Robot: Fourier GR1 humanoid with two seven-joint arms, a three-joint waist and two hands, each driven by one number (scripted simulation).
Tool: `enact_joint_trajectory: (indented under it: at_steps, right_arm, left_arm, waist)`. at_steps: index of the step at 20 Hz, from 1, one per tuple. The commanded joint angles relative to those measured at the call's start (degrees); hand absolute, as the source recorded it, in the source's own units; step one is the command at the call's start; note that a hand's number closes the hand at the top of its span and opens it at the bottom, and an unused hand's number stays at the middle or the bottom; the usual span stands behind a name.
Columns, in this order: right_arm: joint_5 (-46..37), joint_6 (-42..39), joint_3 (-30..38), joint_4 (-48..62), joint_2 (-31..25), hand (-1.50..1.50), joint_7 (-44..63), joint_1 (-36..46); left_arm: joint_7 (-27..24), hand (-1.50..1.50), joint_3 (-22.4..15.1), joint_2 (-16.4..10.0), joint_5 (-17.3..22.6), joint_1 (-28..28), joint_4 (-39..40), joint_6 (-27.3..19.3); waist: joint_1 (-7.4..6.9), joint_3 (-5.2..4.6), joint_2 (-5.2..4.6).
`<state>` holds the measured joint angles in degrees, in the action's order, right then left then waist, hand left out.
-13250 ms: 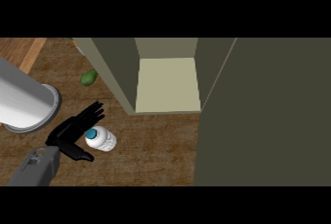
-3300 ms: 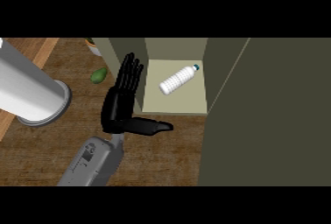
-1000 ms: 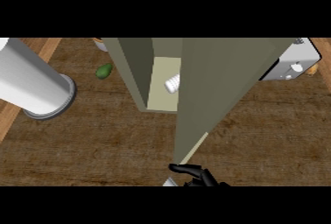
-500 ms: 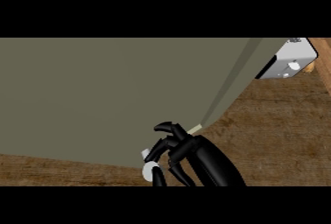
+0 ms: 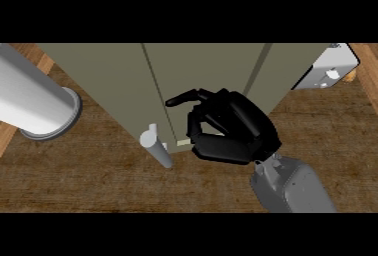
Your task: Pick up the bottled water, place it into the cabinet and close the cabinet
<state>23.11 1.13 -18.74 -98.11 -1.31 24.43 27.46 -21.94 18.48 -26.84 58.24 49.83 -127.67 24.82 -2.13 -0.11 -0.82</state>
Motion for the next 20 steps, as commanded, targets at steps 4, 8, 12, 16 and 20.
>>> enact_joint_trajectory:
  at_steps: [4,8,12,16,20]
  right_arm:
    - [3.49,-8.44,9.43,14.71,-1.39,1.5,-5.95,9.37]
    - [1.99,-10.39,10.09,22.39,0.22,1.5,-8.16,15.84]
    - [3.23,-12.11,13.19,29.18,0.78,1.5,-9.66,21.01]
    - [4.25,-14.62,13.82,28.98,-1.07,1.5,-7.69,21.19]
    - [7.17,-11.79,11.6,31.86,1.22,1.5,-6.43,25.71]
  left_arm:
    - [0.36,-1.5,4.18,4.57,1.68,4.69,2.21,8.67]
    - [2.91,-1.5,8.47,3.25,5.18,2.29,3.06,8.11]
    - [5.01,-1.5,7.88,3.6,4.42,1.0,2.62,8.03]
    - [7.45,-1.5,11.07,2.19,10.74,3.14,0.6,7.0]
    - [7.6,-1.5,7.24,4.17,6.53,0.92,1.66,9.17]
  waist:
    - [0.29,0.11,0.81]
    - [0.63,0.11,0.72]
    - [0.43,0.11,0.54]
    - [0.59,0.14,0.57]
    - [-0.78,0.06,0.24]
